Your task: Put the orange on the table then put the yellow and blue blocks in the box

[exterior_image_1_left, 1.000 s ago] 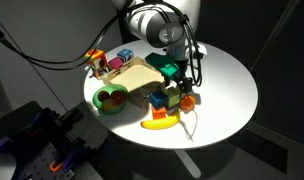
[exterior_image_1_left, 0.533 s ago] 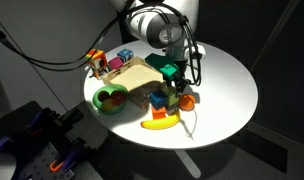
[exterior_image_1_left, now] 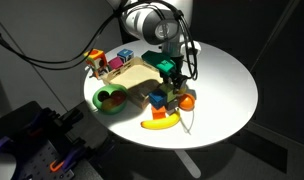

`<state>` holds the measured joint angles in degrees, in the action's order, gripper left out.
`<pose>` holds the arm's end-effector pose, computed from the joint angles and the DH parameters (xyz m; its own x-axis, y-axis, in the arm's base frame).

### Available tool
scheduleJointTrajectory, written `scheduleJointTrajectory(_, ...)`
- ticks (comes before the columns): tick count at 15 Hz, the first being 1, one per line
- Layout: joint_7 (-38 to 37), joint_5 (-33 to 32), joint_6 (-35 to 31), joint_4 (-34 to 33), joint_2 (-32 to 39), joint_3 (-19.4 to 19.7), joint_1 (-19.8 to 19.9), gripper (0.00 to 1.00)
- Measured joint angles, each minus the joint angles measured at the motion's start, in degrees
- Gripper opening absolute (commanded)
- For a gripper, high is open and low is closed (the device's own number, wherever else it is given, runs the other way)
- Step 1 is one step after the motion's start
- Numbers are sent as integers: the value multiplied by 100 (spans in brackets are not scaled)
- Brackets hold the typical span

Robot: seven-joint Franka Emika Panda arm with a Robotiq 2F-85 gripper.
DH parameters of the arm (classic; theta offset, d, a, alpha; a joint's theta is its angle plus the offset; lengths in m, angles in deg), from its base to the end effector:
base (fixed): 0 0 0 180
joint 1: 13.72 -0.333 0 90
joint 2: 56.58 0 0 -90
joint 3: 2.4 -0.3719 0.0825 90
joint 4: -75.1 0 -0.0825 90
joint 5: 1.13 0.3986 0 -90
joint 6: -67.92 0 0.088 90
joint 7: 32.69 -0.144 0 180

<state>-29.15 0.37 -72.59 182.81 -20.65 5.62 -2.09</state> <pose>0.6313 -0.2204 0.1687 0.9600 -0.2751 -0.0523 -0.2718 -0.9603 0.0632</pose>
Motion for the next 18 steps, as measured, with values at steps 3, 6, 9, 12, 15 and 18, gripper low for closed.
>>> scheduleJointTrajectory(3, 0, -23, -63, 183, -169, 0, -121, 33)
scheduleJointTrajectory(6, 2, -27, -100, 395, -363, -14, -227, 33)
scheduleJointTrajectory(9, 29, -45, -117, 586, -534, -67, -302, 33)
scheduleJointTrajectory(12, 171, -105, -206, 762, -660, -187, -325, 33)
scheduleJointTrajectory(15, 445, -127, -350, 923, -736, -330, -328, 33)
scheduleJointTrajectory(18, 708, -217, -418, 1026, -749, -450, -338, 33)
